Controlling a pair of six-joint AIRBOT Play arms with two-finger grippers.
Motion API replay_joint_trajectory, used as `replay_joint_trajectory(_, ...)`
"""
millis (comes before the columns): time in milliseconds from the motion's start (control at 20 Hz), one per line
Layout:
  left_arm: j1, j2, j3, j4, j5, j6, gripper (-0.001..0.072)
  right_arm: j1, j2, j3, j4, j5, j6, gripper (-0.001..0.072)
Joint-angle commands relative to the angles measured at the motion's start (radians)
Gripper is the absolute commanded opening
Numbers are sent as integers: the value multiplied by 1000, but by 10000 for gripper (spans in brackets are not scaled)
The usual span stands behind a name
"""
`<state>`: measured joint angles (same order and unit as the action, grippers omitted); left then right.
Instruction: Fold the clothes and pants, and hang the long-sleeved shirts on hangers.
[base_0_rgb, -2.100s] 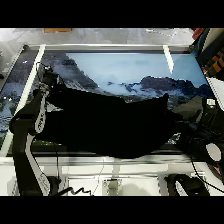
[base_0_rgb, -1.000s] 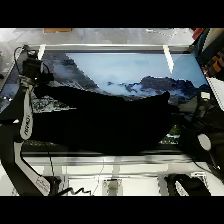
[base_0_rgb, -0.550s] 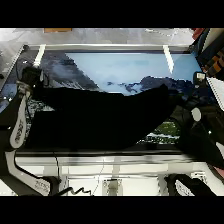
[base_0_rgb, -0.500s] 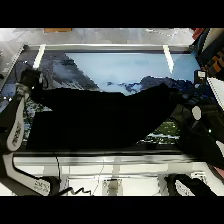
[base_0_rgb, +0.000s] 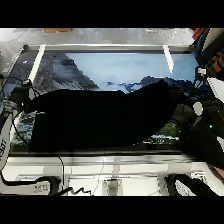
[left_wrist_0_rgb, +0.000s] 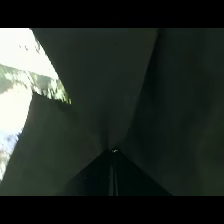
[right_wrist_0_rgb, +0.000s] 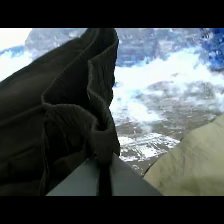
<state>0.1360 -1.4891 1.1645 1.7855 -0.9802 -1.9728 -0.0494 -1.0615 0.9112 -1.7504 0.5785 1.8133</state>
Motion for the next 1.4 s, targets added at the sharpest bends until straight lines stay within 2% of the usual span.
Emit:
replay_joint_trajectory(0,22,11,-73,34,-29,-2,8,0,-2,2,0,41,-1,28)
replay_joint_trajectory(200,84,11,-75,76,-105,-8,10,-1,-2,2,0,58,-1,28)
replay_joint_trajectory(300,128,11,-74,81,-109,-56,38,0,-2,2,0,64,-1,28)
replay_joint_trajectory(350,148,12,-72,80,-109,-68,121,-1,-2,2,0,64,-1,28)
replay_joint_trajectory(400,167,13,-65,80,-109,-69,292,-1,-2,2,0,67,-1,28)
replay_joint_trajectory(450,180,13,-53,81,-108,-69,688,-1,-2,2,0,69,-1,28)
replay_joint_trajectory(500,190,13,-38,89,-105,-72,715,-1,-2,2,0,69,-1,28)
replay_joint_trajectory(650,199,13,22,132,-105,-76,709,-1,-2,2,1,69,0,28)
replay_joint_trajectory(750,198,13,39,153,-79,-163,708,0,-2,2,1,69,0,28)
replay_joint_trajectory(950,180,10,39,23,83,-174,708,-1,-2,2,2,68,0,28)
replay_joint_trajectory(1050,155,-5,39,20,121,-174,707,0,-2,2,5,68,0,28)
replay_joint_trajectory(1200,103,-68,39,16,101,-107,707,0,-2,2,8,68,0,28)
replay_joint_trajectory(1250,80,-90,39,20,83,-58,707,-1,-2,2,8,68,0,28)
replay_joint_trajectory(1350,49,-122,40,95,31,-36,705,-1,-3,2,8,69,0,28)
